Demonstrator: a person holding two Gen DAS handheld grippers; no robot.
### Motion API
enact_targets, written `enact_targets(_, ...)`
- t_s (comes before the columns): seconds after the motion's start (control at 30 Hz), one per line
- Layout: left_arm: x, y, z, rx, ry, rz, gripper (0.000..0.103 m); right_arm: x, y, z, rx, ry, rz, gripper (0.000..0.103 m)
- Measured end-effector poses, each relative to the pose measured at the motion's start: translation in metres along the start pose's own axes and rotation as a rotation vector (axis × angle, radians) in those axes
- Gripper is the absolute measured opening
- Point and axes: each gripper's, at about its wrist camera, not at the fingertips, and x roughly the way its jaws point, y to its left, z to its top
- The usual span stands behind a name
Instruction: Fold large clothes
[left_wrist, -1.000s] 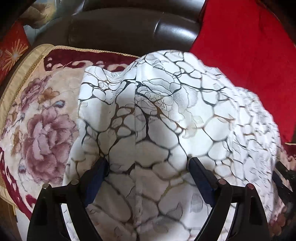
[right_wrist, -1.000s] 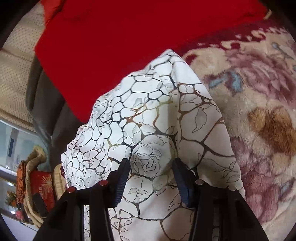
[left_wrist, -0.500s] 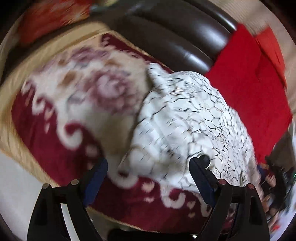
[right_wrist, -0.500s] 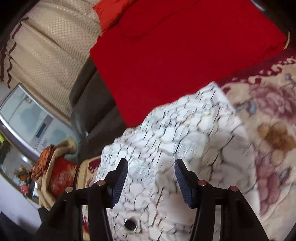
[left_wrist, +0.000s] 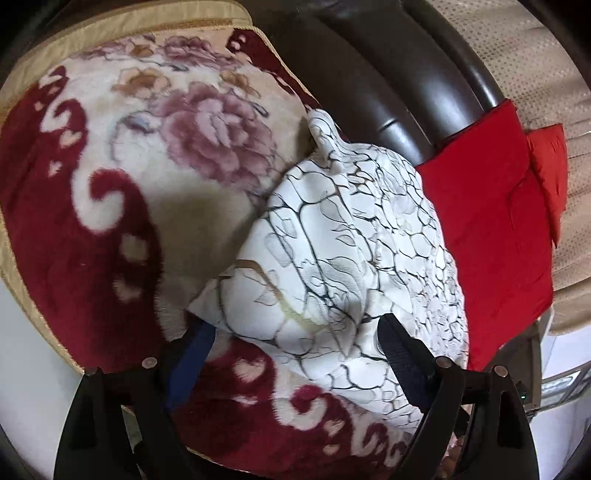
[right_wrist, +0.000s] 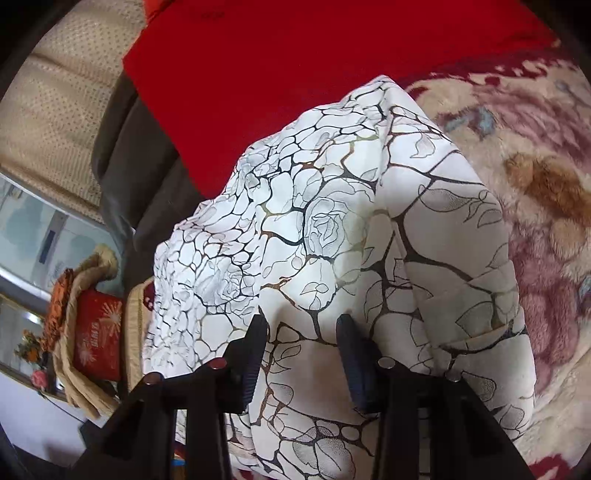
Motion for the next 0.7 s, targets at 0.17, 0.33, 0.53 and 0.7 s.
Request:
enact_targets(0.17, 0.017, 0.009, 0.001, -0.079, 0.04, -0.025, 0.09, 0.002, 0.0, 0.003, 0.012, -0.01, 0.002, 0.045)
enact_targets(0.33, 0.001, -0.01, -0.006, 0.014, -0.075, 0.09, 0.09, -0.002, -0.001, 0.002, 0.01, -0.019, 0.028, 0.045)
enact_targets(0.53, -0.03, -0.042, -0.009, 0.182, -0.235, 0.3, 0.09, -0.047, 0.017, -0.001, -0.106, -0.236, 0.086, 0.046)
enact_targets(0.7, -0.056, -0.083, -0.02, 0.418, -0.43, 0.475, 0.09, -0.026, 0.012, -0.002, -0.078, -0.133, 0.056, 0.047)
